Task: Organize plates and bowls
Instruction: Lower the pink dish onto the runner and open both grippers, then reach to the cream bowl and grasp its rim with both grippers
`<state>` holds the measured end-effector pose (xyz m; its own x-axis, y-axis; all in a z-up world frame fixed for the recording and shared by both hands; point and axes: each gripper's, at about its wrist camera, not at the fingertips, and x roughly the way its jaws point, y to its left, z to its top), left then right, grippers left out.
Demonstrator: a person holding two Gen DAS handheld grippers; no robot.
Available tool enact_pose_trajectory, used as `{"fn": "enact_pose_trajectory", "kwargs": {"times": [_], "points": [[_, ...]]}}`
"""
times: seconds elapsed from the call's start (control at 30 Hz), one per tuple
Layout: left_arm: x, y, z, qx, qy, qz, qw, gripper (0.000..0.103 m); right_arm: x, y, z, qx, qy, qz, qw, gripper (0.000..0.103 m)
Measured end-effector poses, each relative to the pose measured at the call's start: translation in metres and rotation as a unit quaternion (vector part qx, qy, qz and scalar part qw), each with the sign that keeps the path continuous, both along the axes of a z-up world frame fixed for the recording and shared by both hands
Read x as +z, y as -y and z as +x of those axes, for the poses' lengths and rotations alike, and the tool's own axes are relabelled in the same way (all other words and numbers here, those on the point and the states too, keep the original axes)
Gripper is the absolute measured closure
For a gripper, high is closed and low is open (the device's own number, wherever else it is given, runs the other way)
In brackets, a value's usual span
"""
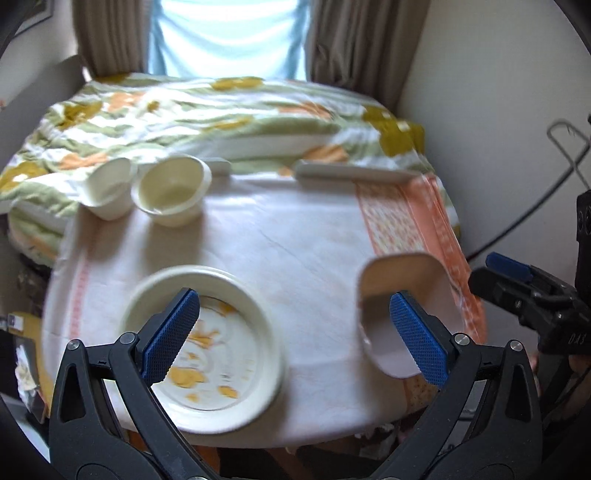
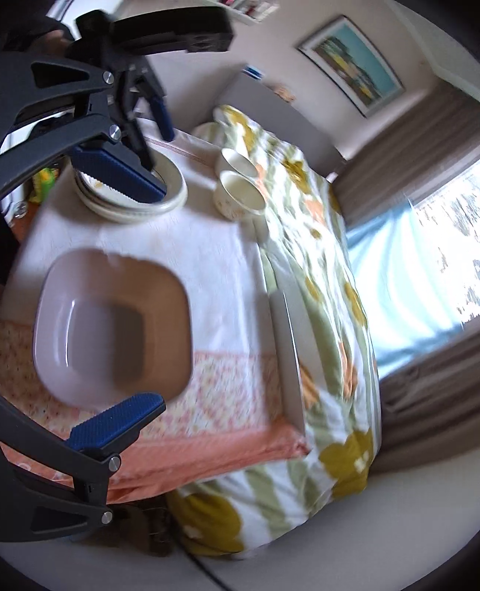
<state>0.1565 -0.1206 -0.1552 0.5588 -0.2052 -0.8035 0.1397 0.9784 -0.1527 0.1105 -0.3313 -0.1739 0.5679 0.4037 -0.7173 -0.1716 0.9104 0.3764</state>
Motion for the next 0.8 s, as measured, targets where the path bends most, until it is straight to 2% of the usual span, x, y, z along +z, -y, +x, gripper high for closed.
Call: {"fn": "enact_pose_trajectory", "kwargs": {"times": [0.17,0.23,0.37,0.43,0.53,0.63,0.73,0.8], "points": [[0.023,-0.061,0.005,0.047,0.024,-0.023,0.9983,0.001,0.03,-0.048,0.007,0.003,0.033,-0.055,0.998,0.001],[0.028,-0.085,0.012,0.062,0.027,-0.029,0.9973,0.001,0.039,-0.067,0.012,0.022,0.051,-0.053,0.997,0.001],[0.029,-0.128,0.034,0.081,0.028,-0.027,0.9959,0.001,0.044,-0.103,0.031,0.038,0.048,-0.045,0.997,0.001],[0.027,-0.146,0.044,0.085,0.028,-0.033,0.9955,0.001,0.043,-0.12,0.042,0.041,0.045,-0.051,0.997,0.001],[0.02,-0.169,0.065,0.087,0.025,-0.021,0.9957,0.001,0.038,-0.145,0.066,0.038,0.029,-0.048,0.998,0.001],[0.009,-0.184,0.087,0.069,0.015,-0.019,0.9973,0.001,0.031,-0.169,0.089,0.032,0.013,-0.052,0.998,0.001],[-0.01,-0.194,0.111,0.052,-0.016,-0.024,0.9982,0.001,0.018,-0.189,0.11,0.024,-0.006,-0.059,0.998,0.001],[-0.023,-0.199,0.123,0.046,-0.036,-0.042,0.9974,0.001,0.008,-0.199,0.122,0.018,-0.019,-0.063,0.998,0.001]]}}
